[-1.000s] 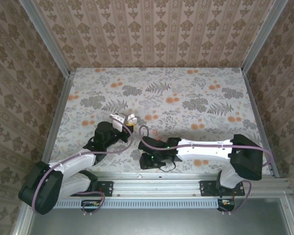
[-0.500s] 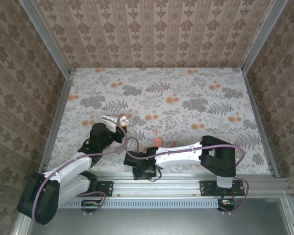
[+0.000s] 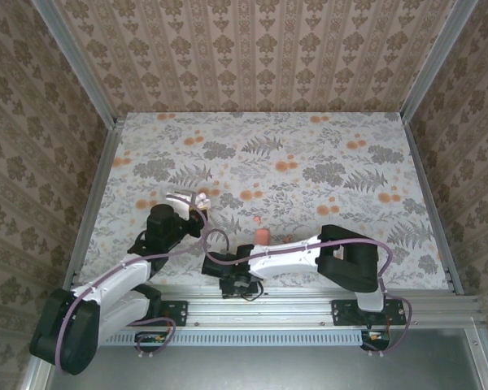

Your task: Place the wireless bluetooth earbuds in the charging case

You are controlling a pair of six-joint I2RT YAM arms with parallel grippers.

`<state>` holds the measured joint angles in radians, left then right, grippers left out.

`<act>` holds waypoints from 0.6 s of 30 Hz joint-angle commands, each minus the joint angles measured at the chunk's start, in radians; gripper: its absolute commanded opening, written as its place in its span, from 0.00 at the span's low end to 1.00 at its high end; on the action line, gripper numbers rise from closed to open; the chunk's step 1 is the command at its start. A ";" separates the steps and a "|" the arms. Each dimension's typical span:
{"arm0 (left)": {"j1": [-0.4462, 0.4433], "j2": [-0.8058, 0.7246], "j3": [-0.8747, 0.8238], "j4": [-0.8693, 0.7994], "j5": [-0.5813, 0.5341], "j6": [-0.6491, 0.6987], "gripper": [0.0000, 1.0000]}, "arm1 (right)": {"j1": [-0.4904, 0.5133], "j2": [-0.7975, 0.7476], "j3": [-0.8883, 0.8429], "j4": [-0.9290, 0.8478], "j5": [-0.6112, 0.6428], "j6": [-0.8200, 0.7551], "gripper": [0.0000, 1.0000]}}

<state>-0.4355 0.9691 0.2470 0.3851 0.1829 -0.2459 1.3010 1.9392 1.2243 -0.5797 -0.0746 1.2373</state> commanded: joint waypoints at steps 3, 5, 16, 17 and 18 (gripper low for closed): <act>0.013 -0.022 -0.009 0.012 0.009 -0.023 0.03 | -0.015 0.037 0.027 -0.013 -0.007 -0.007 0.35; 0.014 -0.024 -0.009 0.012 0.009 -0.022 0.03 | -0.020 0.049 0.029 -0.002 -0.016 -0.014 0.34; 0.019 -0.024 -0.011 0.011 0.012 -0.019 0.04 | -0.035 0.093 0.058 -0.007 -0.038 -0.048 0.26; 0.021 -0.023 -0.011 0.011 0.012 -0.019 0.04 | -0.034 0.086 0.058 -0.009 -0.030 -0.049 0.24; 0.021 -0.022 -0.010 0.011 0.013 -0.018 0.04 | -0.035 0.077 0.057 -0.013 -0.022 -0.051 0.23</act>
<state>-0.4229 0.9596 0.2424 0.3882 0.1841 -0.2520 1.2789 1.9900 1.2709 -0.5938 -0.1387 1.2182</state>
